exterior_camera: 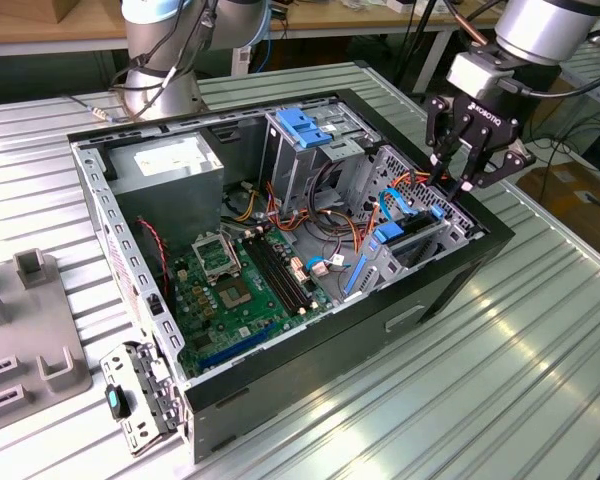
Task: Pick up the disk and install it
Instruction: 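Insert the second disk wire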
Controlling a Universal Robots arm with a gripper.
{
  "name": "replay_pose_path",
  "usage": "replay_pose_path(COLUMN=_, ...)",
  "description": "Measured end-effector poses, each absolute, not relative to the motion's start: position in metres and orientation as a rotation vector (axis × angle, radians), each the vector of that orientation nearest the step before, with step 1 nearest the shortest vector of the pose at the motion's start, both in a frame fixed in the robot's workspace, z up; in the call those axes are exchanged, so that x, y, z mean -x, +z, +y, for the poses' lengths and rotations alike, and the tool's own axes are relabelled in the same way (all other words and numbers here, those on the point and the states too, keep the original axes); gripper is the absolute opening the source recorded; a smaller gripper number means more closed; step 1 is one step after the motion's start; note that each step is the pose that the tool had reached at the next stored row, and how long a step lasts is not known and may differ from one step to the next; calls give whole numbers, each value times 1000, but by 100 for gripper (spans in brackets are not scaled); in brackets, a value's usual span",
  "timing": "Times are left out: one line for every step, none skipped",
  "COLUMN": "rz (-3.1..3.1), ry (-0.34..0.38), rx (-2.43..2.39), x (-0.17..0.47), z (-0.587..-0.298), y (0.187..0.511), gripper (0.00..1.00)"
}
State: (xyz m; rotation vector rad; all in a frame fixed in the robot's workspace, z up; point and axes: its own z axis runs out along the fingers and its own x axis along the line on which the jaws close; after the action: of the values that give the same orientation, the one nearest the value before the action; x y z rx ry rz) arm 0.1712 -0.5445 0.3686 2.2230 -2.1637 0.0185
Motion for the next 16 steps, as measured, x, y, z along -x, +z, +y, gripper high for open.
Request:
replay_pose_path(rz=-2163, ry=19, rx=-2223, x=-173, z=-544, y=369, gripper=42)
replay_pose_path(rz=-2163, ry=18, rx=-2224, x=-173, z=-544, y=369, gripper=42)
replay_pose_path(rz=-2163, ry=18, rx=-2224, x=-173, z=-544, y=369, gripper=42)
replay_pose_path(rz=-2163, ry=19, rx=-2223, x=-173, z=-544, y=369, gripper=42)
replay_pose_path(rz=-2163, ry=19, rx=-2224, x=-173, z=-544, y=369, gripper=42)
replay_pose_path(rz=-2163, ry=19, rx=-2224, x=-174, z=-544, y=369, gripper=42)
replay_pose_path(rz=-2163, ry=19, rx=-2224, x=-174, z=-544, y=369, gripper=42)
replay_pose_path(rz=-2162, ry=19, rx=-2225, x=-174, z=-544, y=369, gripper=42)
replay_pose_path(rz=-2160, ry=19, rx=-2227, x=-174, z=-544, y=369, gripper=42)
replay_pose_path(rz=-2157, ry=19, rx=-2229, x=-174, z=-544, y=369, gripper=42)
replay_pose_path(rz=-2152, ry=19, rx=-2235, x=-174, z=-544, y=369, gripper=42)
replay_pose_path(rz=-2145, ry=19, rx=-2241, x=-174, z=-544, y=369, gripper=42)
replay_pose_path(rz=-2129, ry=19, rx=-2257, x=-174, z=-544, y=369, gripper=42)
replay_pose_path(rz=-2111, ry=20, rx=-2274, x=-174, z=-544, y=369, gripper=42)
replay_pose_path(rz=-2089, ry=20, rx=-2294, x=-174, z=-544, y=369, gripper=42)
replay_pose_path(rz=-2070, ry=21, rx=-2312, x=-174, z=-544, y=369, gripper=42)
